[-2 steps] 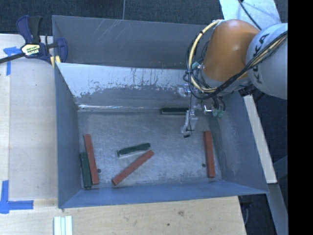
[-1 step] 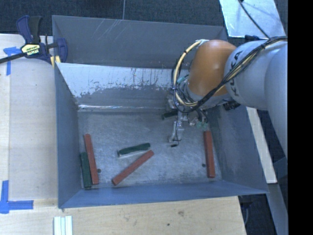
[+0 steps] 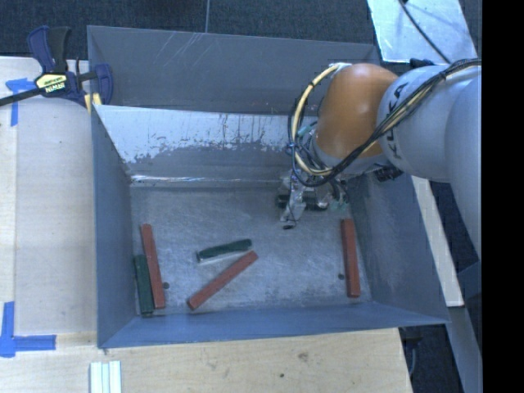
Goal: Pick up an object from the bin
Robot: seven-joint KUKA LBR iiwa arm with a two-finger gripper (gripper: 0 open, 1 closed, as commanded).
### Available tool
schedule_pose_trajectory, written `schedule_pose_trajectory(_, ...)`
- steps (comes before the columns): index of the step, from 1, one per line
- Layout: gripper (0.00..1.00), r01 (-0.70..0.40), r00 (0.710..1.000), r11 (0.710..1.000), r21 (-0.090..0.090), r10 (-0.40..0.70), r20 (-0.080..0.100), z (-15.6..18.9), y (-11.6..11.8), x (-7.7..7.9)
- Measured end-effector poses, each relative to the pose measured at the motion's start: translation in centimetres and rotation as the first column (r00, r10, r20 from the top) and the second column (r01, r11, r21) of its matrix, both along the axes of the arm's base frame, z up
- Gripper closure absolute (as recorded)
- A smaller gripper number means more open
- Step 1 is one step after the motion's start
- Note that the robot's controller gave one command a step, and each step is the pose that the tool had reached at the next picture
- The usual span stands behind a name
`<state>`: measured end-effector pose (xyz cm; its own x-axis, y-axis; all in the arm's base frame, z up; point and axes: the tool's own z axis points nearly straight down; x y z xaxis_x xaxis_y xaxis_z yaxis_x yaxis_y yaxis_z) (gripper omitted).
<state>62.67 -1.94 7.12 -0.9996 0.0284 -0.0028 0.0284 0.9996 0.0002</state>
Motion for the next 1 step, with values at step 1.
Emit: schedule_pose_trajectory(1,1.0,-0.061,0.998,0.998,-0.001,0.061,0.009,16.14,1.31,-2.42)
